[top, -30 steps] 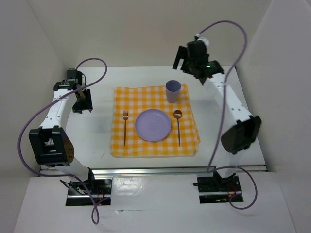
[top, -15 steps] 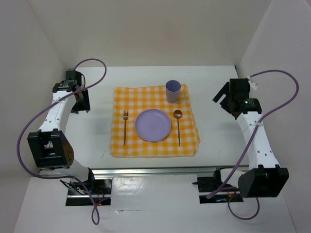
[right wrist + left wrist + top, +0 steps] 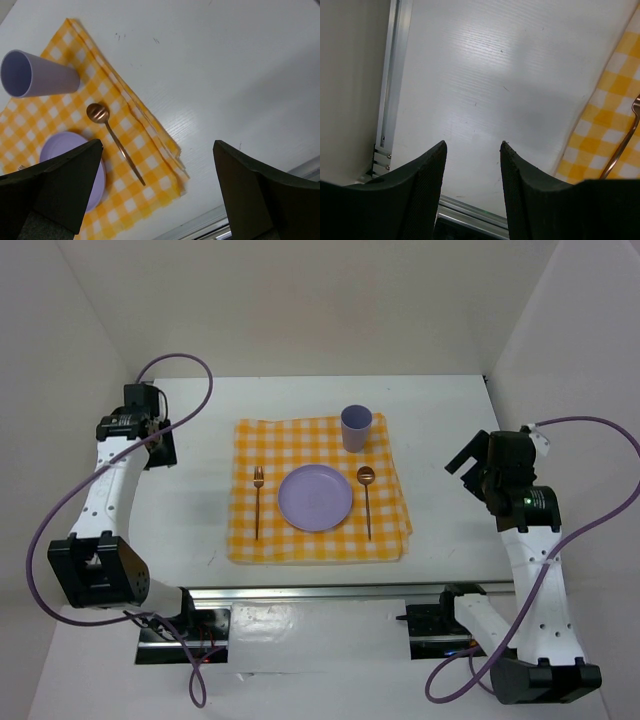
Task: Set the dinner table for one person
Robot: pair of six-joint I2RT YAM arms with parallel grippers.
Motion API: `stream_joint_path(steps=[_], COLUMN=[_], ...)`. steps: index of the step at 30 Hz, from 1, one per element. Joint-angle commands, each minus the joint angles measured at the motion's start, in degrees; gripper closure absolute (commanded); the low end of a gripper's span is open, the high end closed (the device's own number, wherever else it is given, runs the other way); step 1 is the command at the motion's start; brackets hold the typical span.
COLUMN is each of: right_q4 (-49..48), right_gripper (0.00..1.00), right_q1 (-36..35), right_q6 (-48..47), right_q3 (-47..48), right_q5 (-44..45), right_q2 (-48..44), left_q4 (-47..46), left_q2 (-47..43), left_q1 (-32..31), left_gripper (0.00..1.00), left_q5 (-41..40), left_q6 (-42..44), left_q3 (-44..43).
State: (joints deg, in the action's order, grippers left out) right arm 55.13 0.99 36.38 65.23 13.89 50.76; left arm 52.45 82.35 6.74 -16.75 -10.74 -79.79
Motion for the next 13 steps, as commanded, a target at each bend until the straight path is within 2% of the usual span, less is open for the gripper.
stream_joint_path(steps=[1,13], right_q4=[1.8,1.2], right_gripper=[0.0,0.0], right_q1=[-0.2,-0.2], right_q6=[-0.8,-2.4], right_q3=[1.9,0.2], right_q5=[-0.6,-2.5], right_q2=[-1.0,-3.3], left_q4=[0.2,0.2], left_q2=[-2.6,-3.7], left_q1=[0.4,0.4], left_gripper=[0.46,0.46], left_q5=[-1.0,-1.0], left_q6=[-0.3,0.2], left_q3=[0.2,0.7])
